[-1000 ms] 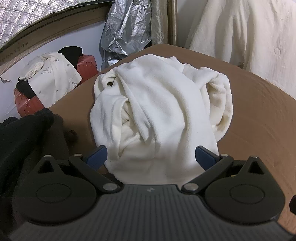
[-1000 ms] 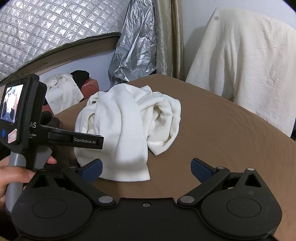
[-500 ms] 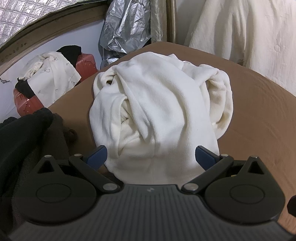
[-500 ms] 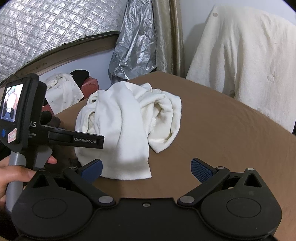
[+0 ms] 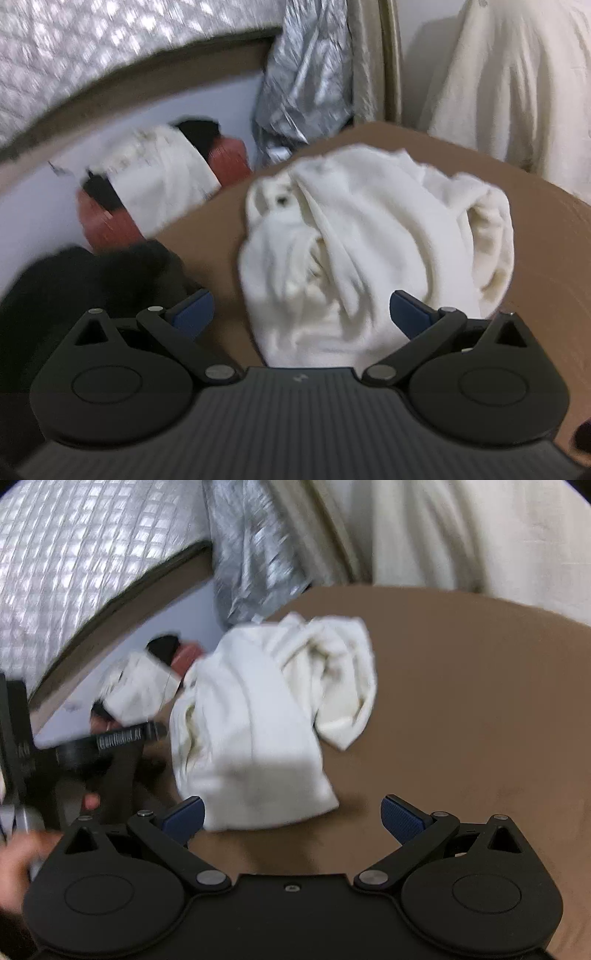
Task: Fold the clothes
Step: 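Grasp the white fleece with the right gripper and lift it up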
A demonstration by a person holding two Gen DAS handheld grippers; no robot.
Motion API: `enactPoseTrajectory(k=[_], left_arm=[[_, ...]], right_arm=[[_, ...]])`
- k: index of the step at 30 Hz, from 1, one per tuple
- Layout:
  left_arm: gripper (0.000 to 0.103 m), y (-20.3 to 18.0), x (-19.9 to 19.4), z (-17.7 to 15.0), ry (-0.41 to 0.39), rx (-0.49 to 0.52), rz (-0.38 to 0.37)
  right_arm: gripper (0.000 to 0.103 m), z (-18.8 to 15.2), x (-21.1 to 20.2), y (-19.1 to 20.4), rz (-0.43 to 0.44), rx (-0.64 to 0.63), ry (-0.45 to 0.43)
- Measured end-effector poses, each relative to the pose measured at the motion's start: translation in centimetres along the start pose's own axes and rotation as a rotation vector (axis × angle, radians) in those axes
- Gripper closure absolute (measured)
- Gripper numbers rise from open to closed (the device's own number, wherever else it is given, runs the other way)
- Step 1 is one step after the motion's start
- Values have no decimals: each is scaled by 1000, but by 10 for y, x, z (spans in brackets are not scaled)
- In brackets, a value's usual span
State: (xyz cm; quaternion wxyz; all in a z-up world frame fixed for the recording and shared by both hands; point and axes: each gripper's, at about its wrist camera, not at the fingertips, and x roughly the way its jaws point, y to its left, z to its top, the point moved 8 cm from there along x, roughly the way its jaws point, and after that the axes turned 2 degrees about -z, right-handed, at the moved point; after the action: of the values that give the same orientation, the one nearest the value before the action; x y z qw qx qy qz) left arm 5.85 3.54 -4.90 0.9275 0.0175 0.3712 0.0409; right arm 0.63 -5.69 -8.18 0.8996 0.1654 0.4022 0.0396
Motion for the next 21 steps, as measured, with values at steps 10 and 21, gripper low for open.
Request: enactPoseTrajectory(k=[10, 21], left_arm=[[0, -8, 62, 96, 34, 56, 54], [2, 43, 167, 54, 65, 47, 81]], right_arm=[[0, 86, 72, -27, 84, -79, 43], [0, 103, 94, -75, 152, 69, 93]])
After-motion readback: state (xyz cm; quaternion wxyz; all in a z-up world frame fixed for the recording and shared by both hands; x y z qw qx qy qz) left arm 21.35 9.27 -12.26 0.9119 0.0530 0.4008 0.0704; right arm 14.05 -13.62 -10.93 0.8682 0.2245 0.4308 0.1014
